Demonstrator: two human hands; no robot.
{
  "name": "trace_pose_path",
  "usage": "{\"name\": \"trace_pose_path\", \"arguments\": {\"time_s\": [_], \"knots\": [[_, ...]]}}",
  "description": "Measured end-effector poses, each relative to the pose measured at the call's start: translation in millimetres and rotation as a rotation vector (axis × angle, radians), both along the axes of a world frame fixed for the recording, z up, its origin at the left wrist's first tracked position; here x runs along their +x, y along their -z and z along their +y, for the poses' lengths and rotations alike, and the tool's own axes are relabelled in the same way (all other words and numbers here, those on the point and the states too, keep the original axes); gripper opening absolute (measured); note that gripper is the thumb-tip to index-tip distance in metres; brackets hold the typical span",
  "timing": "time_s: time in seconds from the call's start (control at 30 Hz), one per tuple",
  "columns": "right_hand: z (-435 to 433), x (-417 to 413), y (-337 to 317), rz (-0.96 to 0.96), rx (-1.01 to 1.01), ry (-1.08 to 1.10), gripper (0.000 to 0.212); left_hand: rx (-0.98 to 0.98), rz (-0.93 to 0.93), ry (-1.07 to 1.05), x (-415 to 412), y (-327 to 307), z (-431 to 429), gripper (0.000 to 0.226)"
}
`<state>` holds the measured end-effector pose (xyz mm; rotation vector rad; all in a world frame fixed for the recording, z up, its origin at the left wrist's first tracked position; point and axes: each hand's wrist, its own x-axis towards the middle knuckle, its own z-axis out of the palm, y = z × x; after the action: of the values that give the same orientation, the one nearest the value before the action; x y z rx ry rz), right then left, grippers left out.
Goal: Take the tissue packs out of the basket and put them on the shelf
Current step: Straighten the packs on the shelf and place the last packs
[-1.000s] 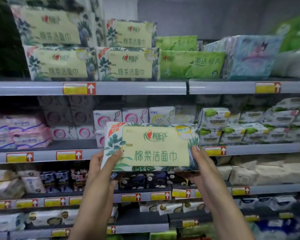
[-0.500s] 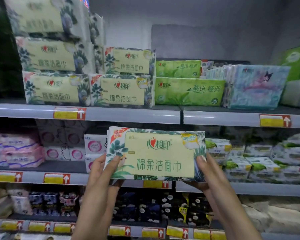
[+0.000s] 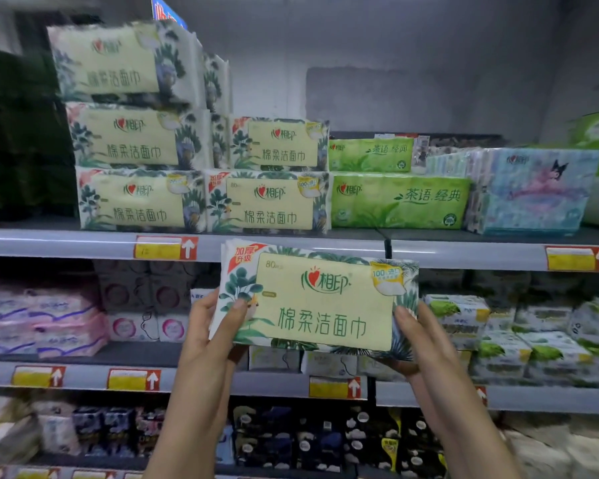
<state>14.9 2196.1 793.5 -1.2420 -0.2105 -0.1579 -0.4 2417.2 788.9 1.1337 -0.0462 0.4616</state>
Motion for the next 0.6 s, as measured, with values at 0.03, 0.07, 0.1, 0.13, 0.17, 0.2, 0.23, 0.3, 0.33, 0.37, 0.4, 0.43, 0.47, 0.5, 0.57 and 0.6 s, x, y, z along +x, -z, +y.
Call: {"name": "trace_pose_path", "arguments": {"time_s": [0.03,0.07,0.1,0.13,0.17,0.2,0.23,0.3,0.33,0.37,0.4,0.43,0.47,0.5,0.57,0.6], "knots": [[3.1,0.8,-3.5,-0.019,-0.003,0.004,0.095,0.008,-0.016,0.001,1.8,-2.3,3.1,0.083],[6.1,2.5,-6.3,-0.036,-0.008,0.014,0.108,0.024,-0.029,-0.002,4.4,-4.0,7.4,0.088],[9.3,3.7,-9.8,-0.047,-0.017,0.024,0.118,0.051,-0.039,0.000,5.9,-7.3,10.8,0.092],[11.8,5.6,-13.4,-0.058,-0.017,0.026,0.119,0.082,-0.051,0.001,6.8,-11.0,14.0,0.096],[14.0,7.2,-17.1,-0.073,-0.018,0.034,0.116,0.102,-0.058,-0.005,7.4,-15.0,18.4,0.100],[15.9,10.1,-20.4,-0.089,-0.020,0.032,0.113,0.124,-0.063,-0.008,8.5,-19.5,22.8,0.102],[18.5,12.4,-24.6,-0.106,-0.026,0.044,0.113,0.142,-0.055,-0.018,11.2,-23.8,27.3,0.102],[22.7,20.9,-32.8,-0.127,-0.001,0.062,0.105,0.166,-0.040,-0.026,19.2,-33.3,35.3,0.089],[24.5,25.5,-37.7,-0.137,0.025,0.061,0.097,0.173,-0.040,-0.026,22.7,-38.6,38.4,0.078],[27.4,30.7,-43.4,-0.151,0.043,0.057,0.089,0.184,-0.056,-0.030,27.7,-44.5,41.1,0.070],[29.9,37.8,-48.0,-0.159,0.059,0.047,0.083,0.194,-0.076,-0.036,32.9,-50.9,43.8,0.067],[33.0,43.3,-54.1,-0.162,0.073,0.051,0.077,0.206,-0.097,-0.034,38.1,-57.9,45.2,0.068],[36.5,48.3,-60.7,-0.158,0.085,0.048,0.072,0.216,-0.112,-0.039,43.4,-64.8,47.6,0.074],[38.8,54.4,-66.2,-0.160,0.099,0.044,0.068,0.228,-0.124,-0.045,47.9,-72.0,50.4,0.081],[43.3,65.2,-74.8,-0.174,0.126,0.022,0.068,0.250,-0.154,-0.069,54.5,-84.8,55.2,0.087],[46.3,68.9,-79.2,-0.182,0.132,0.008,0.071,0.256,-0.167,-0.075,57.3,-90.4,57.5,0.086]]}}
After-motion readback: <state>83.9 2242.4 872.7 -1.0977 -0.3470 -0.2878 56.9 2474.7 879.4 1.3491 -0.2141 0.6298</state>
